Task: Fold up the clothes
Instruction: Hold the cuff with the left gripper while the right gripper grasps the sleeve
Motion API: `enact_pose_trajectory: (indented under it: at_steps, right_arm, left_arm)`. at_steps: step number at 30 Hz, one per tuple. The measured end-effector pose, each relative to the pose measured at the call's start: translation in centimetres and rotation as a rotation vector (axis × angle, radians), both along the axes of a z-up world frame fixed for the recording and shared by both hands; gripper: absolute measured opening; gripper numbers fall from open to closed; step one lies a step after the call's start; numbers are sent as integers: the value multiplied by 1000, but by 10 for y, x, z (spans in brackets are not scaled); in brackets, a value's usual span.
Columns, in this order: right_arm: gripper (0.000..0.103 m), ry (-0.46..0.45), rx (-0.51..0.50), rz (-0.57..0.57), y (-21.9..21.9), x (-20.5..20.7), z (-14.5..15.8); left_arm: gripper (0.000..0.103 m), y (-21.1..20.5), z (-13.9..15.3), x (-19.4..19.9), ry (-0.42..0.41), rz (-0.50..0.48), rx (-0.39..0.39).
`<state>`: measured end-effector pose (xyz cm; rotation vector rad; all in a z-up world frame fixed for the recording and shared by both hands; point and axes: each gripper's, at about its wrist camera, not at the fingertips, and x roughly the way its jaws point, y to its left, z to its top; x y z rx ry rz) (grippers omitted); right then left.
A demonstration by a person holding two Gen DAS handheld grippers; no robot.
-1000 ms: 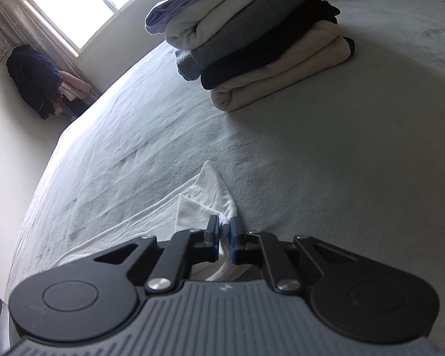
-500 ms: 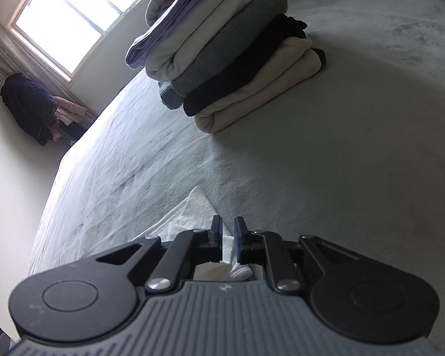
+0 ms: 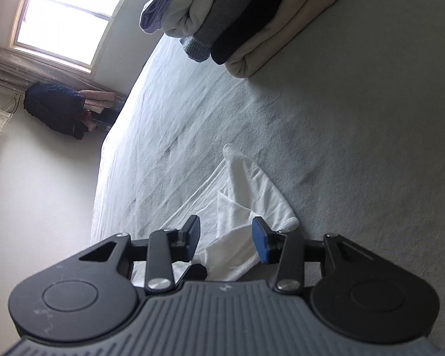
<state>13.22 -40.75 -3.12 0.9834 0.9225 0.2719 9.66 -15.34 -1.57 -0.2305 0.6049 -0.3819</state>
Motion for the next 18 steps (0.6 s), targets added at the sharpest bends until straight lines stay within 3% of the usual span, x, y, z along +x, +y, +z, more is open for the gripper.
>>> enact_pose_trajectory:
  at_steps: [4, 9, 11, 15, 18]
  right_arm:
    - [44, 28, 35, 23, 8, 5, -5]
    - [42, 65, 17, 12, 7, 11, -17]
    - [34, 76, 7, 4, 7, 13, -22]
    - [6, 55, -34, -21, 9, 12, -23]
    - [5, 8, -81, -52, 9, 7, -15]
  left_arm:
    - [2, -8, 5, -9, -76, -53, 33]
    - [2, -29, 4, -25, -171, -162, 148]
    - [2, -37, 2, -31, -194, -195, 188]
    - [2, -47, 0, -36, -211, -218, 235]
    - [2, -52, 4, -33, -204, -214, 220]
